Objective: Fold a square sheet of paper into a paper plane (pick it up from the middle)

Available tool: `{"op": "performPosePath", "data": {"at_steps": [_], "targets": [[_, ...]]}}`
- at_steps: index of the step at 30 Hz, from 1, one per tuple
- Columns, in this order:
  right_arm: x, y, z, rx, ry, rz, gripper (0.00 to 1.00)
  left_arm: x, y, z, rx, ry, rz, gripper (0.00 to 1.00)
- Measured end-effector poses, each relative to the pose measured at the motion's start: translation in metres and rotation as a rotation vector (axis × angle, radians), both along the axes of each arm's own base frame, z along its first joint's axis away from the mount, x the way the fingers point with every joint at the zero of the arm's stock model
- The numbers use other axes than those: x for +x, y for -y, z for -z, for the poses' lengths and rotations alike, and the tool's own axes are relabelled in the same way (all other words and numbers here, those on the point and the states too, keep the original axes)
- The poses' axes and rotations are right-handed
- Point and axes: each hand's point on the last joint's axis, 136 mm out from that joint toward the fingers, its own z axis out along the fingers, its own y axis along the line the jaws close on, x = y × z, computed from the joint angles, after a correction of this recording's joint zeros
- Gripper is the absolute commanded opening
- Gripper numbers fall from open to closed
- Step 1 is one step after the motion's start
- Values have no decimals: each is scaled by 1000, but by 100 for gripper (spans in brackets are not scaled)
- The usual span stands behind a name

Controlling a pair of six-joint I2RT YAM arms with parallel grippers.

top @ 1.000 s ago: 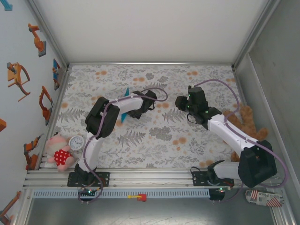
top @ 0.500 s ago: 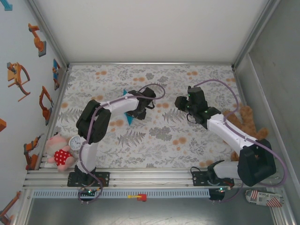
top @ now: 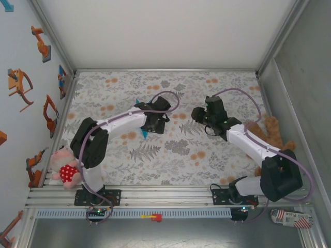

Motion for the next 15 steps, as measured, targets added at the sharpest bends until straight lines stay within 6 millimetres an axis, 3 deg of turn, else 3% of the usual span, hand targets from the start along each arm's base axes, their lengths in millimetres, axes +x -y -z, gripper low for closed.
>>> {"op": "performPosePath", "data": {"at_steps": [4, 6, 11, 15], "targets": [[3, -14, 14, -17, -50, -40, 32, -1, -17, -32, -78, 72, -53, 60], [7, -33, 19, -32, -71, -82, 32, 3, -35, -40, -117, 96, -109, 61], [15, -104, 30, -53, -98, -216, 31, 20, -82, -27, -187, 76, -278, 63], [13, -144, 44, -48, -120, -284, 31, 29, -89, -11, -225, 35, -333, 58]]}}
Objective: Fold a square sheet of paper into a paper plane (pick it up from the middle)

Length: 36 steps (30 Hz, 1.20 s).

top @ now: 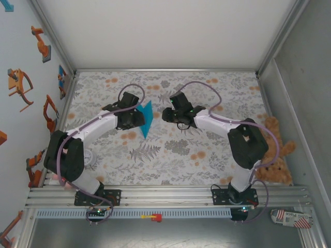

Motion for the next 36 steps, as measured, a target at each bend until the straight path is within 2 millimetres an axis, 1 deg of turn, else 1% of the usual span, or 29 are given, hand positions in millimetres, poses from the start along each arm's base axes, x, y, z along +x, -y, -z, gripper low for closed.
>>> {"op": "performPosePath", "data": {"at_steps": [2, 4, 7, 10, 11, 13, 15, 19, 21, 23, 27, 30, 32, 36], "targets": [[-2, -5, 6, 2, -15, -4, 31, 4, 5, 9, -11, -14, -2, 52], [-2, -4, 8, 1, -24, 6, 31, 8, 8, 20, -4, -31, -7, 45], [1, -2, 6, 7, -19, 22, 31, 15, 8, 34, 24, -48, -10, 35], [1, 0, 4, 6, -12, 28, 31, 21, 8, 40, 50, -45, -6, 24], [0, 2, 3, 5, -10, 31, 31, 24, 8, 41, 60, -38, -1, 22], [-1, 5, 0, 4, -3, 39, 31, 28, 8, 38, 83, -16, 8, 19], [-2, 9, -4, 4, 4, 47, 30, 34, 9, 30, 119, 23, 32, 14], [-3, 19, -8, 8, 16, 68, 30, 43, 19, 12, 212, 105, 100, 8], [-4, 28, -8, 7, 18, 88, 30, 46, 27, 4, 273, 147, 146, 8], [-7, 38, -8, 6, 19, 112, 30, 46, 33, 1, 330, 173, 183, 8], [-10, 65, -16, 6, 41, 178, 30, 43, 42, 2, 434, 195, 245, 8], [-12, 89, -24, 12, 67, 245, 30, 41, 47, 4, 520, 207, 286, 8], [-15, 109, -28, 15, 82, 299, 30, 41, 52, 4, 580, 222, 313, 8], [-20, 144, -27, 10, 97, 398, 30, 37, 66, 8, 674, 247, 372, 9]]}}
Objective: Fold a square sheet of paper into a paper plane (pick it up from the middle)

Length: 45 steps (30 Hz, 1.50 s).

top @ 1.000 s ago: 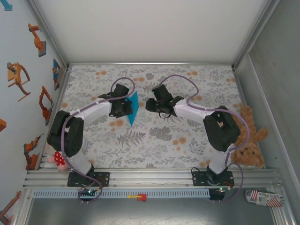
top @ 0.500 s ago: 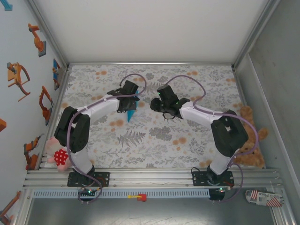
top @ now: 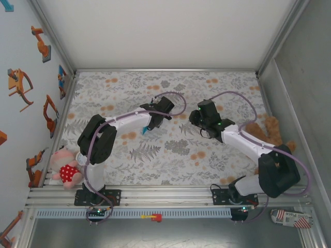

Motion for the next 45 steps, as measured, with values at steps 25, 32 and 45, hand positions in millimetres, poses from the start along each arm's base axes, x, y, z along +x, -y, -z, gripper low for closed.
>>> {"op": "performPosePath", "data": {"at_steps": [25, 32, 45], "targets": [[-12, 50, 0, -25, 15, 177, 29, -32, 59, 8, 155, 51, 175, 11], [-14, 64, -3, -25, 27, 229, 29, -46, 71, 27, 153, 3, 214, 14], [-14, 64, -3, -21, 25, 235, 29, -61, 93, 45, -20, -133, 232, 43]]}}
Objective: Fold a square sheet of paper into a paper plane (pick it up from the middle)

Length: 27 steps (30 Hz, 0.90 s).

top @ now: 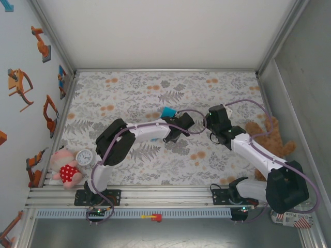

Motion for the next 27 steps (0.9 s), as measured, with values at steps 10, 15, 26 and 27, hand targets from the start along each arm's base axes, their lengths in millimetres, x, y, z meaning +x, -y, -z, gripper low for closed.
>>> {"op": "performPosePath", "data": {"at_steps": [10, 15, 26, 27], "targets": [[0, 0, 2, -3, -6, 0, 29, -2, 0, -38, -311, -143, -53, 51], [0, -4, 10, 1, -29, -14, 29, 4, -5, -46, -423, -185, -89, 49], [1, -19, 36, 26, -111, -71, 29, 9, -11, -32, -483, -248, -129, 48], [2, -21, 37, 30, -114, -78, 29, 11, -12, -30, -487, -250, -135, 48]]}}
